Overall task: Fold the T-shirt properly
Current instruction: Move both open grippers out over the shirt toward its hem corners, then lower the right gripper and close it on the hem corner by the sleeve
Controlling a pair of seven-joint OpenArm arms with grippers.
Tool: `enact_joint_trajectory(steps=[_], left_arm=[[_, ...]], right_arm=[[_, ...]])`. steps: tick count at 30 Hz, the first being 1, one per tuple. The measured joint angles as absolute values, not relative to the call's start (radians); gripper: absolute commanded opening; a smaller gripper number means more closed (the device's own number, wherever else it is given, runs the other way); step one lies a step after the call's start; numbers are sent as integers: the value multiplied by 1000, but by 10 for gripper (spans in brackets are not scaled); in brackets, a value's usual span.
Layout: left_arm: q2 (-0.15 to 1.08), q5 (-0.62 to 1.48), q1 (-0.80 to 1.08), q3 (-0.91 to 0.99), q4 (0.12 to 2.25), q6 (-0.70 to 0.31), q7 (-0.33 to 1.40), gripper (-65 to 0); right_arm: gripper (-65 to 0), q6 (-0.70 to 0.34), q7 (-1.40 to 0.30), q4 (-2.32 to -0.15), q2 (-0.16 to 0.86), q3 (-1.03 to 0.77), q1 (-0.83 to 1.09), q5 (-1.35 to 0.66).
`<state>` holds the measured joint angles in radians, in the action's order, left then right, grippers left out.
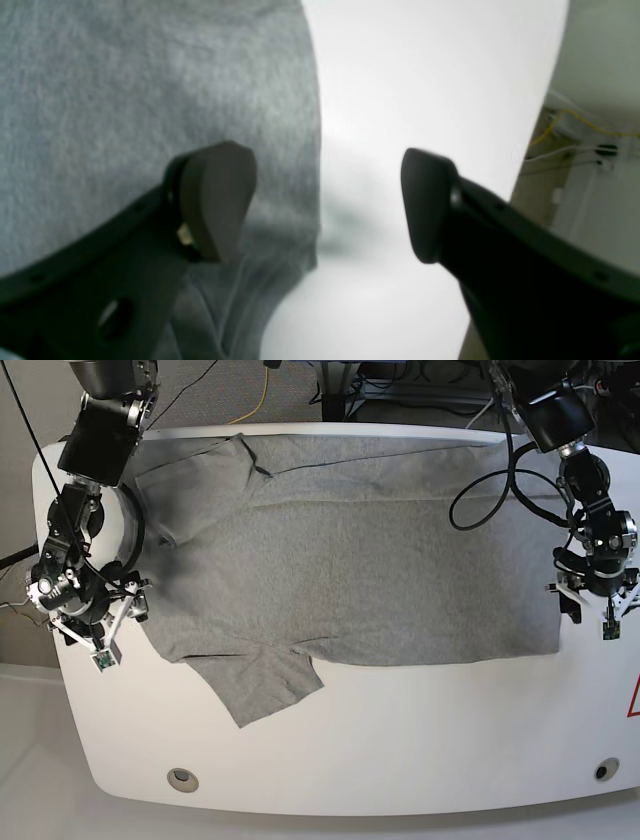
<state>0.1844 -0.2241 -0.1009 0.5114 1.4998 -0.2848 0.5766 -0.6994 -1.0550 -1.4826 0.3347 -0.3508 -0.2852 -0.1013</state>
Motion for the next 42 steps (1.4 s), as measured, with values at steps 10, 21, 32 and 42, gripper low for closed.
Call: enact_joint_trajectory(steps=[10,21,32,42], left_arm=[[184,-247,-112,511,1398,-285,532,-228],[184,-247,-114,511,1374,-285,530,-228],[184,-247,-113,511,1374,-285,530,-228],[184,-247,-111,511,1374,-285,530,-228]], right_arm=[[-178,-699,-939,-1268,327,-283,-415,-49],[-178,-699,-787,-976,330,-265,-518,-48],[-178,-699,-661,-787,327,-265,-565,-44],[-110,-699,-520,-622,332,-265,-598,-51]])
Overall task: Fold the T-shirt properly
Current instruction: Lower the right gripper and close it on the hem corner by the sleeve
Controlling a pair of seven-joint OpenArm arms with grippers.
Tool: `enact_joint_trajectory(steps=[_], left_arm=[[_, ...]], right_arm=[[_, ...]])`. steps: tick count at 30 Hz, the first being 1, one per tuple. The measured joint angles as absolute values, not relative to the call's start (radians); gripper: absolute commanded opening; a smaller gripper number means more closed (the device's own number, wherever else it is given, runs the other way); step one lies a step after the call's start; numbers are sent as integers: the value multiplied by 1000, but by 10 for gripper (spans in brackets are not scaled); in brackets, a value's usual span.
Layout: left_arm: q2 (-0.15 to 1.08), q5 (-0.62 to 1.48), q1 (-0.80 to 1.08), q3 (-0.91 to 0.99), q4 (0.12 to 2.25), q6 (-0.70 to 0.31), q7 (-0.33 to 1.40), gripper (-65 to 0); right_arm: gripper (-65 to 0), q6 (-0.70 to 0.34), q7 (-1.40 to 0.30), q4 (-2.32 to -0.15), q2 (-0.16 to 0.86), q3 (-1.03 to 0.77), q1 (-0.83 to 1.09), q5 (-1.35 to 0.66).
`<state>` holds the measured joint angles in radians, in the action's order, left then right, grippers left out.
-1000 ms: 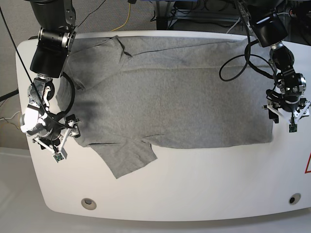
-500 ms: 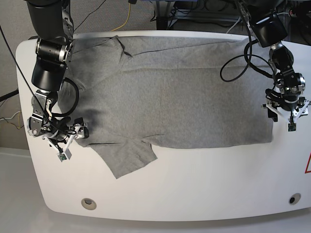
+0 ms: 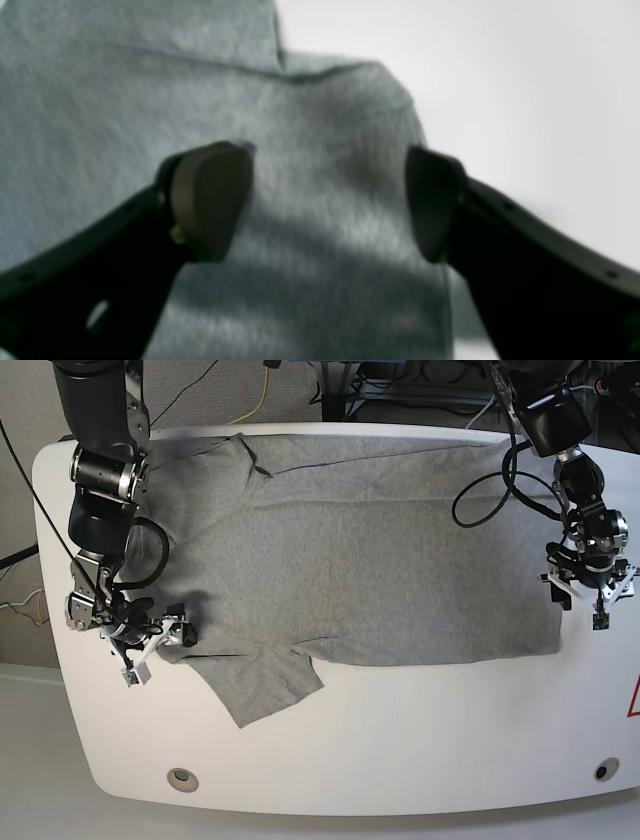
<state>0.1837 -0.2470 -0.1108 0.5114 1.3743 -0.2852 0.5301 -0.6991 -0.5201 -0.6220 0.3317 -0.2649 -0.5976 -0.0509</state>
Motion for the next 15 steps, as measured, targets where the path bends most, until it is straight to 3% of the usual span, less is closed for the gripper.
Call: enact_joint_trajectory(steps=[15], left_arm=[[184,-247,-109,511,1374,-285,531,-228]], right_arm=[[-108,-699,-446,-599,333,-267,-585,-56]])
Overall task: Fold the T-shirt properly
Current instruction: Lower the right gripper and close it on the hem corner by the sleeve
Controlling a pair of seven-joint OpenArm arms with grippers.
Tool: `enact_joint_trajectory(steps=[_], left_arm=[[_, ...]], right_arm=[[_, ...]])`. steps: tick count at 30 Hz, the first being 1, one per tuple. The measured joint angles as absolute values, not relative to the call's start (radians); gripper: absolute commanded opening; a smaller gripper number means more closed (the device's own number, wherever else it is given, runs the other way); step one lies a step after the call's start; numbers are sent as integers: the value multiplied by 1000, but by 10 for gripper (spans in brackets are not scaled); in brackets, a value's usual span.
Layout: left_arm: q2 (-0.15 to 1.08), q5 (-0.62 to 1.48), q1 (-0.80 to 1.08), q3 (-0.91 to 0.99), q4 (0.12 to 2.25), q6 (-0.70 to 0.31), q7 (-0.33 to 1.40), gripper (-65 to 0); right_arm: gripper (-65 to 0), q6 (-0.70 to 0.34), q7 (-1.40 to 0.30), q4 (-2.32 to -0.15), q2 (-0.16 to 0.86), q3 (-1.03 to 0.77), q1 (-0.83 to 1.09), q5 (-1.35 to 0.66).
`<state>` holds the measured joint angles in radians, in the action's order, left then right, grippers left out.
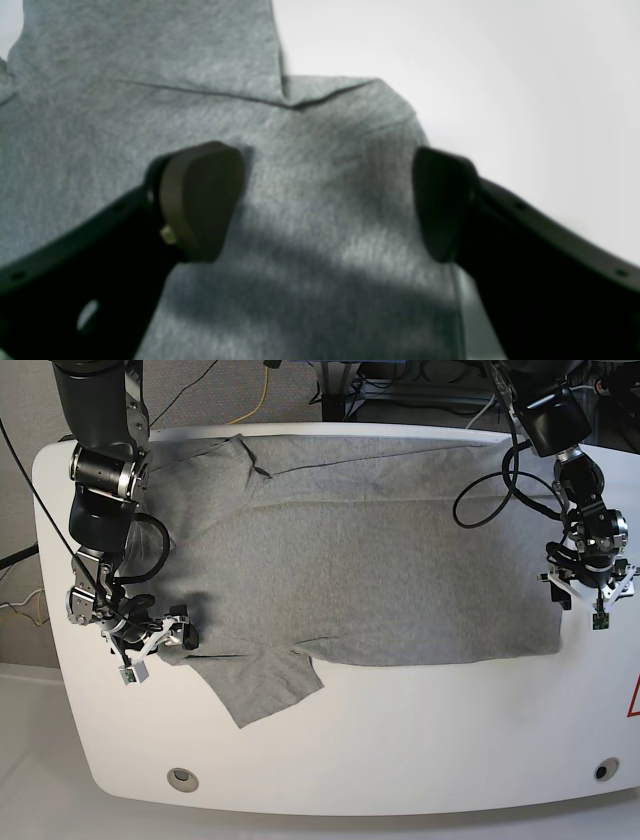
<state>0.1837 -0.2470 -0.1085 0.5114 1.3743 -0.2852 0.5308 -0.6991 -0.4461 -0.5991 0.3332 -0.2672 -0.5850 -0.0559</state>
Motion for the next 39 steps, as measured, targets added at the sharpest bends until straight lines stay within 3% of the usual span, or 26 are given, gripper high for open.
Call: enact_joint_trajectory(steps=[10,20,27,39], left_arm=[[184,-247,-108,513,1374,-285,533,-228],[183,-247,-108,512,1374,-285,533,-228],[183,-247,-108,514,1374,-285,533,-228],[155,-247,-109,515,1374,-288,533,-228]], right_arm=[[-120,-698,-458,-610,332,-274,-561,-92],[-353,-699,-418,-620,338,-276,-495,-215],[-479,-701,-391,-624,324,-278,-466,-235],[-554,-707,-406,-707,280,-276,-420,-233]])
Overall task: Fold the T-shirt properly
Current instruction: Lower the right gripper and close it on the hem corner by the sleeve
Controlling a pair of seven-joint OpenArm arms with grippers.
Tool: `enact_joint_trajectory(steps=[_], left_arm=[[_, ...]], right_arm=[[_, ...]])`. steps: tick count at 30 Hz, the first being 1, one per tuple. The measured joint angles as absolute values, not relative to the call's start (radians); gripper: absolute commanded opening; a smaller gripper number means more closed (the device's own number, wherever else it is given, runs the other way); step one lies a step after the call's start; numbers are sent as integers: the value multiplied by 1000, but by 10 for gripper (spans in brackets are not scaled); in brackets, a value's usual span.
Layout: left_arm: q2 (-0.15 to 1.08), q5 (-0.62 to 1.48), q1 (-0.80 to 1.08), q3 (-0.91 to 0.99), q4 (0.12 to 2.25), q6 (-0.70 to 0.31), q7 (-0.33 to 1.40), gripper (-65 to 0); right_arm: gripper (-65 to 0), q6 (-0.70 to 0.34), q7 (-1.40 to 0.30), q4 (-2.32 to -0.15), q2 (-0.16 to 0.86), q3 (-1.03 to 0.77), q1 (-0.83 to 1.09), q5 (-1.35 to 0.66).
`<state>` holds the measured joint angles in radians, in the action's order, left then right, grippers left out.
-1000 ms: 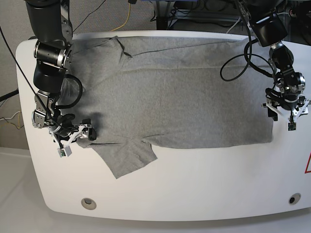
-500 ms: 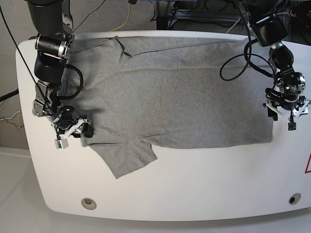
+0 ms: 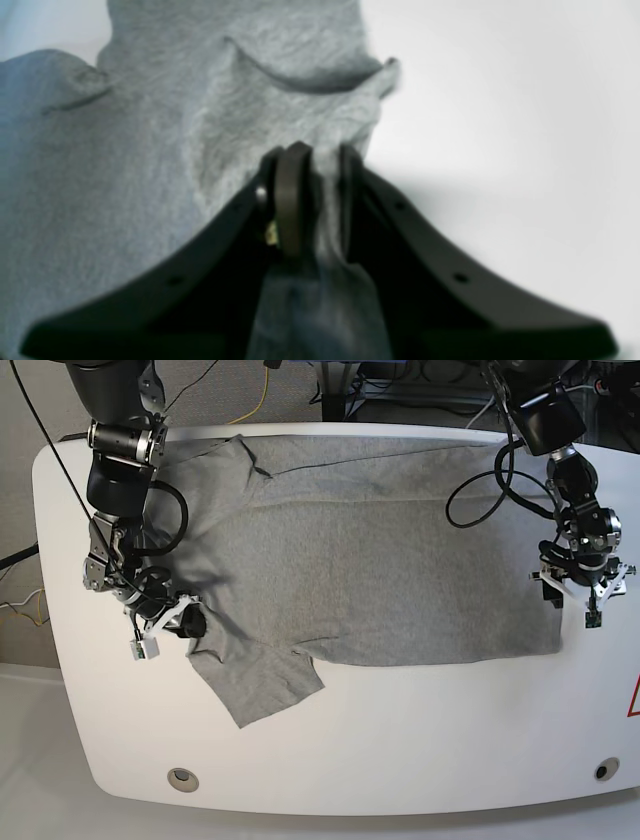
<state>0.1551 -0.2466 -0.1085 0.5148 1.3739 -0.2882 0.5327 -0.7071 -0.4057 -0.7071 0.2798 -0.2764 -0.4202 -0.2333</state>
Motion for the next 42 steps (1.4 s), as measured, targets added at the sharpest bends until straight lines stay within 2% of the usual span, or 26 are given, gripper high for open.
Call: enact_joint_trajectory(steps=[22,24,30,42], left_arm=[[161,-245,-124,516,1374,-286,530,-227],[162,-247,-137,516,1371,-286,530,-214],[162,-247,-177,515,1366,-288,489,-119],[207,-229,-291,521,1181,-287,451,-110]], right_arm=[[-557,-720,-420,-707,297,-273,-420,-234],[-557,-723,-422,-707,301,-273,-420,-234],[-557,-724,-423,-707,305,-273,-419,-235],[-557,-724,-423,-707,310,-272,-418,-236]])
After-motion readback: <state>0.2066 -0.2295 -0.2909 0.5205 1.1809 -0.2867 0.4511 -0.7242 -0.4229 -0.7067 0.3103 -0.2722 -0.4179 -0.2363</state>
